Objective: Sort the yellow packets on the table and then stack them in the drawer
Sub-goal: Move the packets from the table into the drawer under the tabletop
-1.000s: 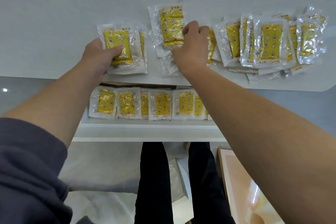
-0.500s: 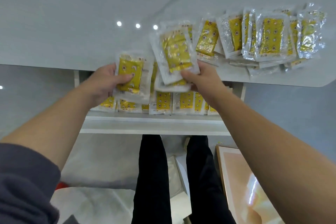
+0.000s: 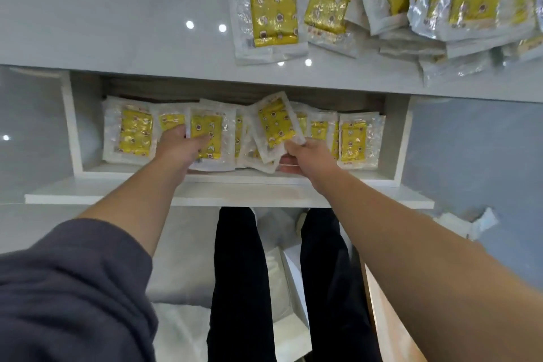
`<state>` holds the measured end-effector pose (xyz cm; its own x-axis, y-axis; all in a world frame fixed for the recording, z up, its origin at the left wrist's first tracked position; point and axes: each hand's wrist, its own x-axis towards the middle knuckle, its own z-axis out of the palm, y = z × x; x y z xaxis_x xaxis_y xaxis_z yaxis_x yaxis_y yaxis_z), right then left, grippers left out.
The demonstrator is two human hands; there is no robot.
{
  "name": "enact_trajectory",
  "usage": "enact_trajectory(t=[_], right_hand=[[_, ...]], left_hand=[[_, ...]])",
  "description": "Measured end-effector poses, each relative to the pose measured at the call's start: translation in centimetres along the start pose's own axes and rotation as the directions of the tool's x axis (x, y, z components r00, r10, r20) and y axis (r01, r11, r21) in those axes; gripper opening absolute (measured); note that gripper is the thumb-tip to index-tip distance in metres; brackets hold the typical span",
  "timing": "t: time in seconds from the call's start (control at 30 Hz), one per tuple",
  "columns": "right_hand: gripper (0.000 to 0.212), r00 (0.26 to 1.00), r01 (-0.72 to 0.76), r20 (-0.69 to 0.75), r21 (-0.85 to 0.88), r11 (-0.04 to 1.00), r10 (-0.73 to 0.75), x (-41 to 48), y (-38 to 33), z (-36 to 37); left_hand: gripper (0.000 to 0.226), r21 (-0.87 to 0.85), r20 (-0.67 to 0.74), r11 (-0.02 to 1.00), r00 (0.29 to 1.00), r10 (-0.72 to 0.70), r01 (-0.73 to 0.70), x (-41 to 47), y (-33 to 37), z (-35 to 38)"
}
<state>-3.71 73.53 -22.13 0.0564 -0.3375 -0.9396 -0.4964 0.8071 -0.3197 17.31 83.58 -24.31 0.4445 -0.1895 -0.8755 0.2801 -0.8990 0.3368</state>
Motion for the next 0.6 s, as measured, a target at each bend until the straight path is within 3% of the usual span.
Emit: enact_trajectory(t=[0.07, 0.1, 0.2, 0.33, 0.47, 0.53, 0.6], right_hand=[[0.018, 0.997, 0.02, -0.068, -0.116, 0.993, -0.028, 0.5, 0.4, 0.3], [0.021, 0.994, 0.036, -0.098, -0.18, 0.983, -0.055, 0.5, 0.6, 0.3], [0.021, 0.985, 0.082, -0.127, -0.233, 0.969, -0.114, -0.7, 1.1, -1.0], [0.014, 0.983, 0.097, -0.15, -0.035, 0.995, -0.102, -2.6, 2.1, -4.2], [0.006, 0.953, 0.034, -0.304, 0.1, 0.994, -0.002, -2.1, 2.1, -7.6], [0.012, 0.925, -0.085, -0.373, -0.024, 0.996, 0.07, -1.0, 2.1, -8.8], [0.017, 0.908, -0.224, -0.412, -0.314, 0.923, 0.08, -0.5, 1.9, -9.8]], left_hand=[[0.024, 0.137, -0.109, 0.988, 0.991, 0.081, -0.066, 0.2, -0.4, 0.0], [0.014, 0.197, -0.155, 0.977, 0.982, 0.112, -0.08, 0.2, -0.8, -0.2], [0.021, 0.302, -0.234, 0.948, 0.956, 0.178, -0.103, -0.4, -1.2, -1.1], [0.025, 0.253, -0.203, 0.956, 0.958, 0.202, -0.148, -2.5, -1.0, -2.0], [0.022, 0.197, -0.151, 0.962, 0.964, 0.22, -0.189, -3.3, -0.4, -1.9], [0.023, 0.16, -0.112, 0.968, 0.971, 0.213, -0.194, -3.8, 0.2, -1.1], [0.019, 0.13, -0.045, 0.971, 0.977, 0.207, -0.2, -4.4, 1.0, 0.6]])
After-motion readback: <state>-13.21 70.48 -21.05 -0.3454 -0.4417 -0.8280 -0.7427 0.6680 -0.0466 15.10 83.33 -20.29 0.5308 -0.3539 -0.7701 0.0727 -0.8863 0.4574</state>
